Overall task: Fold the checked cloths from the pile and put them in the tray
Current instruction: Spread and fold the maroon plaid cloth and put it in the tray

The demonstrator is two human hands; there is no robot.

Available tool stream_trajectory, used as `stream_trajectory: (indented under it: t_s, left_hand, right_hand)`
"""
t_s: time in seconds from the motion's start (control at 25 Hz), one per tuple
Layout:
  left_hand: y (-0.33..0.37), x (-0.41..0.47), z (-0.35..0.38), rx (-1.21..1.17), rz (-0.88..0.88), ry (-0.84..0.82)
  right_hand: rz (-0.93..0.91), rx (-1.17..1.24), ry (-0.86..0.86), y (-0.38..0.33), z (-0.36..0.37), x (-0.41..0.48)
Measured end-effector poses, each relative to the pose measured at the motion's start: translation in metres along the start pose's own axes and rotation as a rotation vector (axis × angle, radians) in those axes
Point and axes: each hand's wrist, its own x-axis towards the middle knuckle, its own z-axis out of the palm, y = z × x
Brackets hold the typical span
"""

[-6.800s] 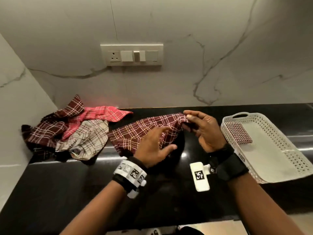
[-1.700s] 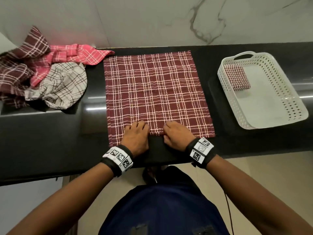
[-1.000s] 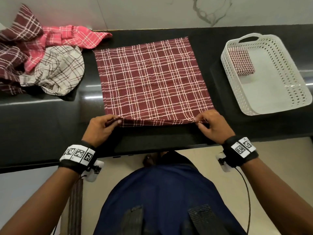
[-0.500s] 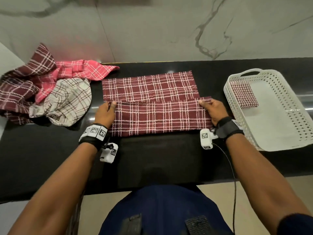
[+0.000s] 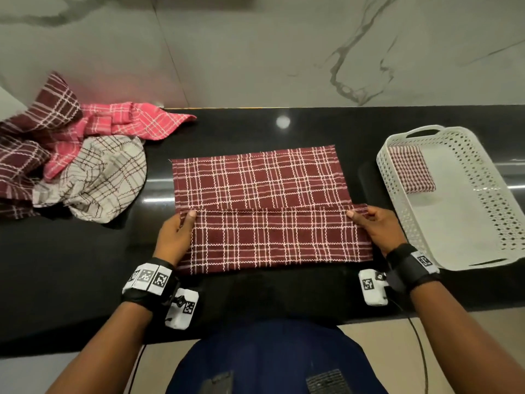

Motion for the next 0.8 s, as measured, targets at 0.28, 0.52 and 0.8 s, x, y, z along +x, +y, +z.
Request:
stream_trajectory:
  t_s: [0.28,0.52,0.8]
  left_hand:
    - [0.048,0.065,-0.024,-0.003,0.11,0.143]
    - [0.038,0.095,-0.028,0.19,0.072,0.125]
    - [0.044,0.135,-0.046,0.174,0.096,0.161]
  right_hand:
    - [-0.076,0.104,0.06,-0.07,0.005,0.078]
    - [0.042,-0.089,0.06,-0.061,0.027,0.106]
    - [-0.011,-0.007,0.125,-0.078,0.014,0.14]
